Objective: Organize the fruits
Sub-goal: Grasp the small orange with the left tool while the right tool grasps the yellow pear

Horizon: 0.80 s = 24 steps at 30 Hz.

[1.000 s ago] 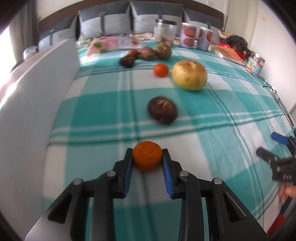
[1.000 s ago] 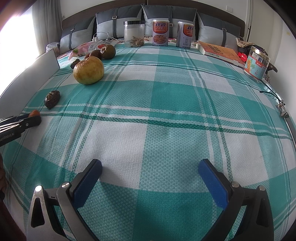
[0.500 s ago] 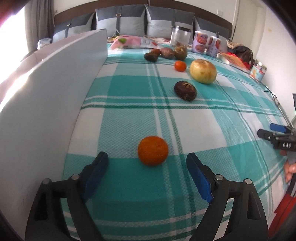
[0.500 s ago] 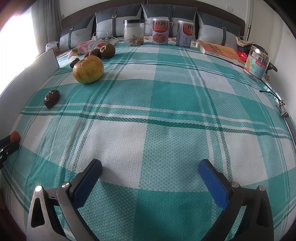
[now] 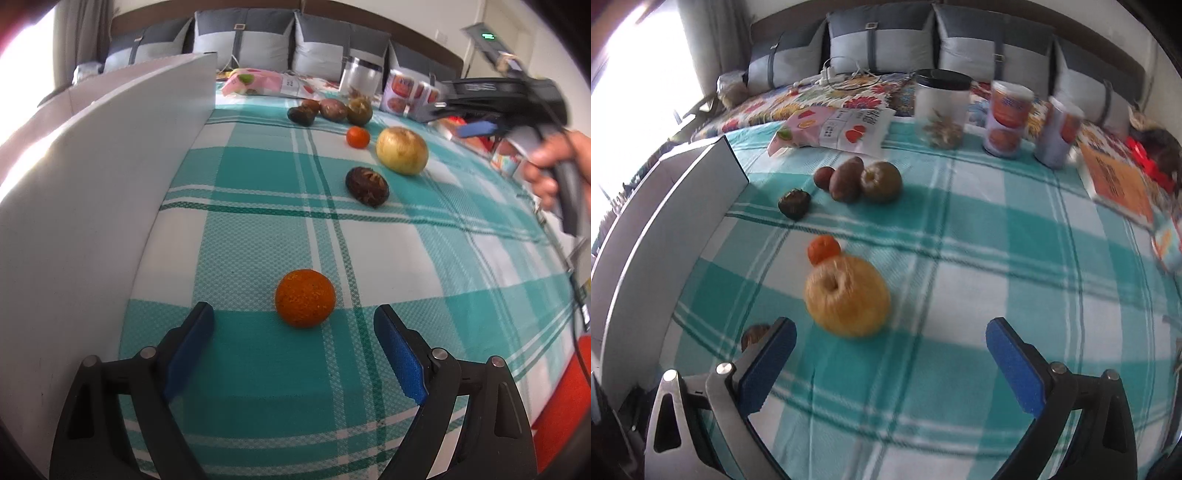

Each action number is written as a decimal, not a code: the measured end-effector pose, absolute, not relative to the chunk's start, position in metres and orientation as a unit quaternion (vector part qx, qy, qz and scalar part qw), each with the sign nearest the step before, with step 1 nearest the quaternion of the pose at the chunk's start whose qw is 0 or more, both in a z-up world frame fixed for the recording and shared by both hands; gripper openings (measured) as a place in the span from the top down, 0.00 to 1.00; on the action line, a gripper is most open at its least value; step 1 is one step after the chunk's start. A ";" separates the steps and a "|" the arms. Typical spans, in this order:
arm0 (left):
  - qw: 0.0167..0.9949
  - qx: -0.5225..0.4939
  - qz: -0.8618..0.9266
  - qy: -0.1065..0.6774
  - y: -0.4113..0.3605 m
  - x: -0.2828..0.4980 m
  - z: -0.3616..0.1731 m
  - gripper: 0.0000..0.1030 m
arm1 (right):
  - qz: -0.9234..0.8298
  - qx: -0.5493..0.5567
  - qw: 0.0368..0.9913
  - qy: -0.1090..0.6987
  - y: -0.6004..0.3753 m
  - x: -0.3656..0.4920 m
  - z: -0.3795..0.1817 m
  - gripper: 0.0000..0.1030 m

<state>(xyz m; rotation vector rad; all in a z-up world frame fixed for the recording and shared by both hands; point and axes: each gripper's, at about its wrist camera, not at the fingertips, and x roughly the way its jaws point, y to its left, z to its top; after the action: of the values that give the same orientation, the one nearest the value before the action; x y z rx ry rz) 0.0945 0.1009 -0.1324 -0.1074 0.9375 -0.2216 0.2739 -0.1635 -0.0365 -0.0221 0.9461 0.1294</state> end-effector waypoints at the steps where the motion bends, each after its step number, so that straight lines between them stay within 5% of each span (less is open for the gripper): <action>1: 0.884 -0.058 -0.109 0.451 0.103 0.094 -0.132 0.13 | 0.068 -0.016 0.885 0.461 -0.157 0.283 -0.036 0.08; 7: 0.877 -0.068 -0.126 0.458 0.104 0.097 -0.131 0.15 | 0.107 -0.069 0.837 0.532 -0.117 0.345 -0.044 0.18; 13: 0.874 -0.087 -0.135 0.458 0.108 0.102 -0.131 0.15 | 0.123 0.052 0.826 0.548 -0.152 0.341 -0.054 0.20; 20: 0.876 -0.077 -0.131 0.457 0.104 0.103 -0.130 0.26 | 0.151 -0.063 0.838 0.521 -0.128 0.311 -0.070 0.20; 23: 0.879 -0.049 -0.122 0.457 0.093 0.107 -0.132 0.42 | 0.129 -0.084 0.838 0.524 -0.120 0.315 -0.079 0.21; 24: 0.881 -0.039 -0.118 0.457 0.089 0.109 -0.132 0.59 | 0.119 -0.082 0.835 0.531 -0.119 0.316 -0.083 0.28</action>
<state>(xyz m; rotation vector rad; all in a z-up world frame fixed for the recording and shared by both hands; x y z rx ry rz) 0.1085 0.0895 -0.1323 -0.0816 0.9518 -0.2460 0.3164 -0.1194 -0.0831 -0.1745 1.1234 0.2520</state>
